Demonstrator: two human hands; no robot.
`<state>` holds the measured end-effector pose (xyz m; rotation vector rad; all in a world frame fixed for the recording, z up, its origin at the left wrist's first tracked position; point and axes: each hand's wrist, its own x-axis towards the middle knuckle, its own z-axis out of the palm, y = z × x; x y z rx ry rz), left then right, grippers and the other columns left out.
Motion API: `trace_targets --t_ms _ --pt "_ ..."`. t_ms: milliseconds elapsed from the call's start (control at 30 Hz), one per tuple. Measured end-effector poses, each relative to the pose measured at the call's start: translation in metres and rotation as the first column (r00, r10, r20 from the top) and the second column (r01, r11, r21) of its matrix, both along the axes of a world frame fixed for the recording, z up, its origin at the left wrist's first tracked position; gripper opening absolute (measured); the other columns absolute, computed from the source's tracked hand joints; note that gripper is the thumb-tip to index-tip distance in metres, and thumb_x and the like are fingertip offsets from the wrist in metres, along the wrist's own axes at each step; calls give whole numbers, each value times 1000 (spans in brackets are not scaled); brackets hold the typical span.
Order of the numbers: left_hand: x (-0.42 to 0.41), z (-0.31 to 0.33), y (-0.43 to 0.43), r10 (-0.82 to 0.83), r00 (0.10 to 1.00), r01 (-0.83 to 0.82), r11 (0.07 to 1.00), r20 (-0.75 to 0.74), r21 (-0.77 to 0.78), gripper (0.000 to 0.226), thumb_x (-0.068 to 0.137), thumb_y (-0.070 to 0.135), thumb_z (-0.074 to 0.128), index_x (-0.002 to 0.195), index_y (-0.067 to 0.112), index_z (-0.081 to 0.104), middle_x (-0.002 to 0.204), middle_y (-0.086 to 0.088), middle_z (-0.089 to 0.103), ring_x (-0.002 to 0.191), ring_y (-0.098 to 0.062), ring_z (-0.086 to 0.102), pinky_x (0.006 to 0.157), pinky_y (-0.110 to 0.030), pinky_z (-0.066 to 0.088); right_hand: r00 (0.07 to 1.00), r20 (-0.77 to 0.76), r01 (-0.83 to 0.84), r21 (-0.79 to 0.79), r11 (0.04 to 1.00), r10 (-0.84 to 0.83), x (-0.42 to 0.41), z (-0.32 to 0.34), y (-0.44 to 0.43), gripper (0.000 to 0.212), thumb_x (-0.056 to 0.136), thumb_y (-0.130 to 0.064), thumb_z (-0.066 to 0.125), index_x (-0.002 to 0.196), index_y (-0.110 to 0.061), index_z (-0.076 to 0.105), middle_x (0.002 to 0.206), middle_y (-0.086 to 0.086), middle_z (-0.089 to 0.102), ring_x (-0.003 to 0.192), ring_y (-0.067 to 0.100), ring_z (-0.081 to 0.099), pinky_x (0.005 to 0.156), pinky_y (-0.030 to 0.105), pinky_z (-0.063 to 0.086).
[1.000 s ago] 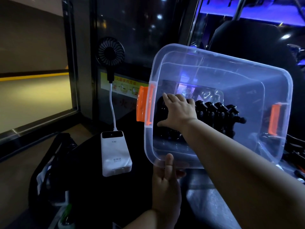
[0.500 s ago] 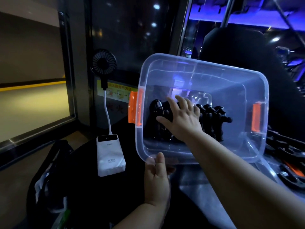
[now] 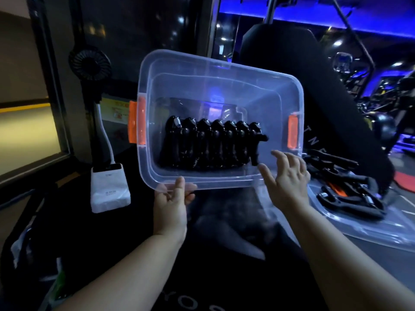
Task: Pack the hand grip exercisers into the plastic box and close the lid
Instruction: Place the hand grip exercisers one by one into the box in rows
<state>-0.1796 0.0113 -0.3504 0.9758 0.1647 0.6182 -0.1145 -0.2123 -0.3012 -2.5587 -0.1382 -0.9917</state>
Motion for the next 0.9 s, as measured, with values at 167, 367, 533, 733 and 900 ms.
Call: trace_targets --t_ms 167,367,533,733,900 --pt "-3 5 -4 10 1000 -10 1000 2 25 15 93 13 58 82 14 47 74 -9 67 69 -10 67 62 -19 51 975 -95 213 124 969 -202 1 -16 -67 52 91 -54 44 133 -23 48 139 10 43 132 27 27 106 48 21" --pt "-5 6 -7 7 1000 -7 998 1 62 18 91 13 60 86 16 44 77 -10 69 71 -8 69 64 -20 52 791 -415 482 -31 875 -450 7 -27 -123 64 87 -66 33 131 -23 50 137 13 46 130 32 36 102 49 29" --pt "-5 5 -7 1 1000 -1 997 1 72 16 91 17 60 88 14 44 75 -8 71 76 -13 70 66 -23 51 694 -486 471 -250 846 -531 10 -32 -123 71 78 -76 34 128 -28 50 138 7 45 127 29 40 99 50 27" --pt "-4 4 -6 6 1000 -6 998 1 68 16 91 17 60 91 12 45 72 -5 72 76 -14 70 66 -24 51 681 -429 533 -265 804 -593 3 -30 -118 69 76 -77 42 127 -31 53 132 10 44 122 32 41 100 50 26" --pt "-4 3 -6 3 1000 -2 997 -2 72 16 91 19 60 90 13 45 73 -5 72 76 -13 70 66 -23 51 684 -422 530 -274 803 -595 0 -29 -117 68 74 -79 46 125 -34 56 130 10 44 117 36 43 98 48 28"
